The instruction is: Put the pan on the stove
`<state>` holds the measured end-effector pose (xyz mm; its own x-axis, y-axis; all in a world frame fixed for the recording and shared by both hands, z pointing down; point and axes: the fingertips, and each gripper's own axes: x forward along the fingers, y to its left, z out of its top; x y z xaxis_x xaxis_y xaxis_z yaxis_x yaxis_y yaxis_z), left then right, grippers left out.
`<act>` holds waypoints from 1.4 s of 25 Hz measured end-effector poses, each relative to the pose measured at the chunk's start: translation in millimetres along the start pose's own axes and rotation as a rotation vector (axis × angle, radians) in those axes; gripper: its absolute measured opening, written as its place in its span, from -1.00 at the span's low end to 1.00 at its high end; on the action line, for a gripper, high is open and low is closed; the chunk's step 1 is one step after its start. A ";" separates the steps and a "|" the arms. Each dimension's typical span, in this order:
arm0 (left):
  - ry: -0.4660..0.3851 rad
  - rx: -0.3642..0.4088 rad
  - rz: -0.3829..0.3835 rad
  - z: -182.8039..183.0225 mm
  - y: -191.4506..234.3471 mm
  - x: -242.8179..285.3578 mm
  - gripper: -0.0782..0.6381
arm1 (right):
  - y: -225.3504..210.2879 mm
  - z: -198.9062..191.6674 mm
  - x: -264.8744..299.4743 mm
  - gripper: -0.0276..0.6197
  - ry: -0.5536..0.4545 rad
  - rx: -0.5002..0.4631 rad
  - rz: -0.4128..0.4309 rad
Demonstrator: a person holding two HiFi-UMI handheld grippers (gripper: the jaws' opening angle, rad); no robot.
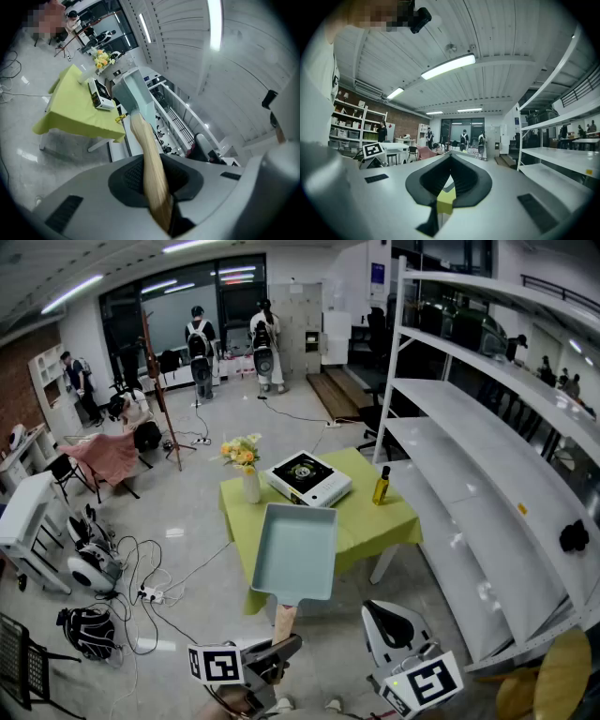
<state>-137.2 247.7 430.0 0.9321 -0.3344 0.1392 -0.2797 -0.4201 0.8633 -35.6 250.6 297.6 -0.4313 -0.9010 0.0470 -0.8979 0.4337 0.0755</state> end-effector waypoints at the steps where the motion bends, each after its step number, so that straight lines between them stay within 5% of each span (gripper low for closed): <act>1: 0.002 0.008 0.004 0.1 -0.4 1.4 -0.58 | -0.9 -1.0 0.0 -0.90 0.004 -0.001 0.002; 35: -0.078 0.062 0.062 -6.8 -26.1 99.2 -0.57 | -99.6 -33.9 -55.2 -0.90 -0.012 0.022 0.041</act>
<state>-35.9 231.2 424.6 0.8927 -0.4246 0.1512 -0.3518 -0.4469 0.8225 80.6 257.5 321.2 -0.4687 -0.8826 0.0379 -0.8811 0.4701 0.0513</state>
